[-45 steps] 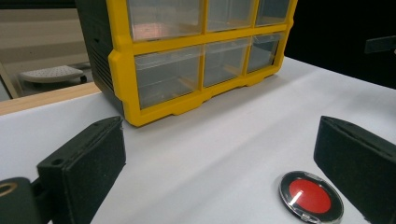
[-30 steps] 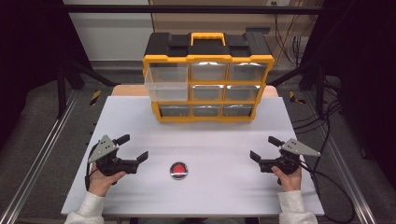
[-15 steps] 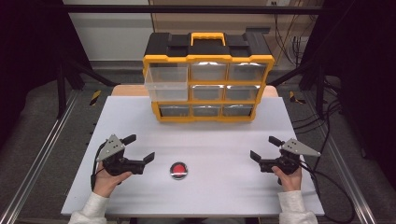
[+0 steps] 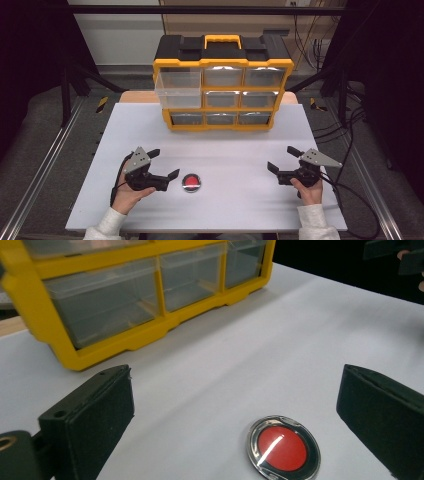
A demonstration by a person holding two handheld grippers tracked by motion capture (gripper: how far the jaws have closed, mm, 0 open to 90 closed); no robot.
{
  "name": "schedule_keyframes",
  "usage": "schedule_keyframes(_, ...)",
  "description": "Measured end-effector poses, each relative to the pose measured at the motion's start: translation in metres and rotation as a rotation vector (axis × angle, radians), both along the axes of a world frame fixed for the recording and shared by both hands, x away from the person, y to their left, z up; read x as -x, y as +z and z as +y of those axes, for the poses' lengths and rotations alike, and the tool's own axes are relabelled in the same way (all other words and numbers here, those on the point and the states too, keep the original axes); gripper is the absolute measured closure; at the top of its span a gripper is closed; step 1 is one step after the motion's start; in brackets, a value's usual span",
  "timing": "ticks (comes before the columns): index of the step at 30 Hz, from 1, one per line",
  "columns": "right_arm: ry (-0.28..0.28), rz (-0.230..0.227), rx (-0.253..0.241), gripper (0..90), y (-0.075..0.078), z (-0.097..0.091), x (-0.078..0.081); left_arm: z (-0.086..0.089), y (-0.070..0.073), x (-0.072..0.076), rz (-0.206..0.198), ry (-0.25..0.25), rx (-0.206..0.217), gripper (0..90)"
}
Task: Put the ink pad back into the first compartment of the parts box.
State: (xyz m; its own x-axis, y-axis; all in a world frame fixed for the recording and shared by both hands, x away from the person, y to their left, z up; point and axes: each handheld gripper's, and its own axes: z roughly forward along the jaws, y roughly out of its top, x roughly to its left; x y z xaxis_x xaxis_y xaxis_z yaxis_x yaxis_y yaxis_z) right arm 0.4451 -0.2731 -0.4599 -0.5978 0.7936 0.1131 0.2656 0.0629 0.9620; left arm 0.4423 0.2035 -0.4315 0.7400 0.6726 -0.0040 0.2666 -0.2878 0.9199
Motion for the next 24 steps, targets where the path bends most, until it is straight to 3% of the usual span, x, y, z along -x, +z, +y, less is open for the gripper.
schedule_keyframes(10,0.001,0.007,0.002,0.4,0.0,0.0,0.0,-0.025,-0.011,0.0,0.048,-0.039,-0.059,1.6)
schedule_keyframes(24,0.003,0.008,0.003,0.5,-0.001,0.001,0.0,-0.045,-0.027,-0.003,0.122,-0.05,-0.149,1.7)
